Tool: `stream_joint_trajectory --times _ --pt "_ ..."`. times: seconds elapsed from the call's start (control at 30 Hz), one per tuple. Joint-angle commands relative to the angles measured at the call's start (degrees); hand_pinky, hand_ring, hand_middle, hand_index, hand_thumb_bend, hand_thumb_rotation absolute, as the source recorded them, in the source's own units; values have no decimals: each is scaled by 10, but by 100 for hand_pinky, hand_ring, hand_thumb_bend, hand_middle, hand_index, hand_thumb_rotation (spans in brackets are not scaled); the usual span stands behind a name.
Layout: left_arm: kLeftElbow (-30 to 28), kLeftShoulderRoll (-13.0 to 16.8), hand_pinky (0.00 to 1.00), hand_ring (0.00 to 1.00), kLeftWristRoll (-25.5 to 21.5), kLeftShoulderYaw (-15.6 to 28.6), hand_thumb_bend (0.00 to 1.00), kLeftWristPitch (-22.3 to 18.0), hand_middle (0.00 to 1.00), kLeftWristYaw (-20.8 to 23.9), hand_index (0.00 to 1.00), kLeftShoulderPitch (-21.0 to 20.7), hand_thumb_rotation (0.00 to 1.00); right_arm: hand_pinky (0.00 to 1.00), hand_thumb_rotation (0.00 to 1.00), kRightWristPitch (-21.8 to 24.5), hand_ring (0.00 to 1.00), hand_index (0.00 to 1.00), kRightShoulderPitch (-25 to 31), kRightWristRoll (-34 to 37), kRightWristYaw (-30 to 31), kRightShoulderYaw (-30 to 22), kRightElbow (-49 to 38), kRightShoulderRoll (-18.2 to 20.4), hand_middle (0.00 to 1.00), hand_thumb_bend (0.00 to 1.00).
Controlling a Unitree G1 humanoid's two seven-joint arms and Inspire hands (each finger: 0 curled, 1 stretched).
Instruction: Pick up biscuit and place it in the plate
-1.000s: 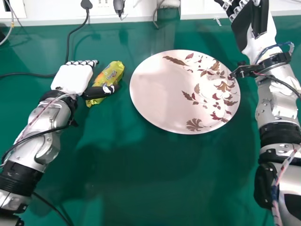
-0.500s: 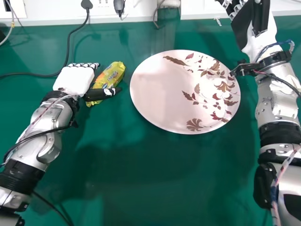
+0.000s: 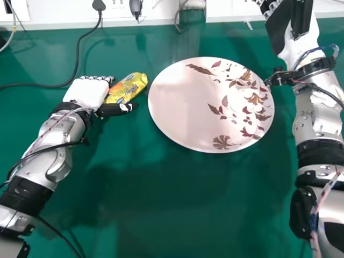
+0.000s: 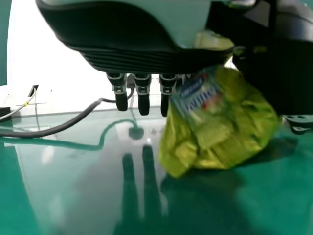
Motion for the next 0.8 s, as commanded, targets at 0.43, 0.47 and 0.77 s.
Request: stream_joint_trajectory --times 0.43,0.47,0.77 --pt "47 15 100 100 8 -22 100 -14 100 -8 100 -10 77 93 46 15 100 97 12 12 -9 -10 -13 2 100 100" --pt "48 16 100 100 9 -24 100 -15 100 -10 100 -11 76 93 46 18 100 96 12 16 -10 -12 -14 3 100 100" --pt "53 26 77 89 10 -32 94 -20 100 -33 100 -21 65 94 43 43 100 94 14 44 -19 -26 -26 13 100 100"
